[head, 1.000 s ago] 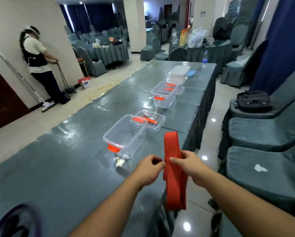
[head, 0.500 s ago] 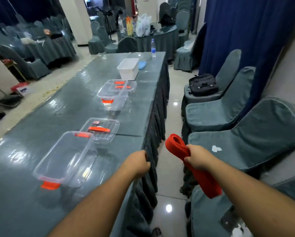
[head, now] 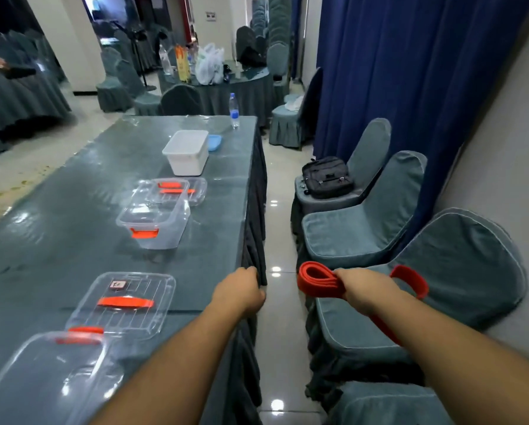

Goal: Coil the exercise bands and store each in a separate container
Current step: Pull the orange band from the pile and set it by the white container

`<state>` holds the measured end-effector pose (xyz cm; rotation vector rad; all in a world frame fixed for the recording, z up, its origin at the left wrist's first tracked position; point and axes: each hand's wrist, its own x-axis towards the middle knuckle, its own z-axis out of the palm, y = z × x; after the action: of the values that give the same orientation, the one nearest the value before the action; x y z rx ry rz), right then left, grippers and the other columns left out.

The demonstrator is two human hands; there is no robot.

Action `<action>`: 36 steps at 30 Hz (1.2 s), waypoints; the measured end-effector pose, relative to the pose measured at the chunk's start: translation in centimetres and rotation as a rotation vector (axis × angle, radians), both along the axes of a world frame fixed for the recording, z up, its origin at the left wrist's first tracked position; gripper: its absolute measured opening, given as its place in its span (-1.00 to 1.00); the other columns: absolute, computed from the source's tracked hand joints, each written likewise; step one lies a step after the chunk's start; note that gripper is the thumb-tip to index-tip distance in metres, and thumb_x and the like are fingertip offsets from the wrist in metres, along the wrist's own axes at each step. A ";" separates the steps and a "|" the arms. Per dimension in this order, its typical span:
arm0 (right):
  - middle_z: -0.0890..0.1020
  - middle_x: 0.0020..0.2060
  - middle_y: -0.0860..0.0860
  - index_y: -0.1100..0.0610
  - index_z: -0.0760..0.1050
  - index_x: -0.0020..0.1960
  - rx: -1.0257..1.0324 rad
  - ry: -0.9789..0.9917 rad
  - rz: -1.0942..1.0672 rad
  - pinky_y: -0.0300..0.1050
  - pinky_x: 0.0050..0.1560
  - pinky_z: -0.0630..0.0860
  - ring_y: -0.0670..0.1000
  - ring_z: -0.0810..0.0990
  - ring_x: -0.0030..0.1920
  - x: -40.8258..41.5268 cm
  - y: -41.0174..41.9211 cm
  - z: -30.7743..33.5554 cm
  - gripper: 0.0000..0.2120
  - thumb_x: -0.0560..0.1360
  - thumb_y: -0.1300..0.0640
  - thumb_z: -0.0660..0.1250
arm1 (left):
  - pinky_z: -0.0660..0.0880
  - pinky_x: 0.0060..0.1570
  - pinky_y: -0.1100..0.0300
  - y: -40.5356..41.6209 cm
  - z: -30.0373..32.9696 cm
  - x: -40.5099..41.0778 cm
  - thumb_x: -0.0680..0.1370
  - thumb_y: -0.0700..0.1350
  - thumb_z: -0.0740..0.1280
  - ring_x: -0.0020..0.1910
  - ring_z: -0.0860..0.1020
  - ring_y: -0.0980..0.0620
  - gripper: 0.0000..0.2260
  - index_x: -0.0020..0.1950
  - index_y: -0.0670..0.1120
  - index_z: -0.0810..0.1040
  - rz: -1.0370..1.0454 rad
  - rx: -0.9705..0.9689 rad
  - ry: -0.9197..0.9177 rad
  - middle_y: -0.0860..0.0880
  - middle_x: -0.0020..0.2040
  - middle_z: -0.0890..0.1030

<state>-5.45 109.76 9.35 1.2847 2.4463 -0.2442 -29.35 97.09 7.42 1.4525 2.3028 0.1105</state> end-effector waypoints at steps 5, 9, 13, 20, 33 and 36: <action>0.65 0.13 -0.05 -0.11 0.44 0.29 -0.007 -0.003 -0.002 0.08 0.14 0.58 0.09 0.65 0.14 -3.3 2.8 -0.2 -0.69 0.58 0.12 0.32 | 0.56 0.18 -0.10 3.5 -0.2 -2.7 0.59 0.08 0.27 0.20 0.57 -0.16 -0.65 0.32 -0.04 0.47 -0.013 0.014 0.025 -0.10 0.26 0.55; 0.65 0.13 -0.04 -0.11 0.45 0.27 -0.038 -0.015 0.011 0.11 0.16 0.59 0.10 0.65 0.14 -5.6 5.3 -1.1 -0.73 0.59 0.10 0.31 | 0.58 0.15 -0.10 6.1 -0.6 -4.8 0.58 0.11 0.26 0.17 0.57 -0.13 -0.63 0.33 0.00 0.46 -0.007 0.023 0.027 -0.06 0.24 0.55; 0.65 0.10 -0.04 -0.09 0.46 0.22 -0.048 -0.015 0.048 0.12 0.15 0.61 0.09 0.65 0.11 -8.0 8.5 -1.6 -0.79 0.60 0.07 0.30 | 0.56 0.17 -0.10 8.5 -1.1 -6.8 0.58 0.12 0.27 0.21 0.57 -0.14 -0.61 0.37 0.01 0.47 0.018 0.000 0.016 -0.06 0.27 0.55; 0.64 0.19 0.00 -0.11 0.45 0.30 -0.111 0.003 0.075 0.08 0.17 0.59 0.13 0.65 0.18 -13.1 17.5 -1.3 -0.59 0.49 0.12 0.39 | 0.55 0.21 -0.08 15.7 -2.0 -10.1 0.57 0.11 0.25 0.26 0.56 -0.15 -0.58 0.39 -0.01 0.47 0.085 -0.058 0.006 -0.08 0.33 0.54; 0.65 0.17 0.04 -0.06 0.50 0.31 -0.140 0.183 0.040 0.07 0.17 0.59 0.14 0.65 0.17 -19.7 36.9 -0.6 -0.69 0.59 0.17 0.30 | 0.55 0.20 -0.09 34.2 -0.7 -14.5 0.58 0.10 0.29 0.23 0.56 -0.20 -0.64 0.28 -0.07 0.47 0.119 -0.101 0.027 -0.12 0.26 0.55; 0.64 0.20 0.05 -0.07 0.49 0.34 -0.165 0.185 0.053 0.05 0.17 0.58 0.16 0.64 0.20 -21.8 39.4 -1.8 -0.66 0.59 0.14 0.30 | 0.56 0.18 -0.07 37.4 -1.2 -16.5 0.57 0.08 0.28 0.22 0.56 -0.21 -0.66 0.27 -0.07 0.48 0.126 -0.113 0.010 -0.13 0.26 0.56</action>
<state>-27.20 149.12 7.52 1.1715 2.5461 -0.5610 -45.89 134.53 6.25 1.2554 2.3670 0.0095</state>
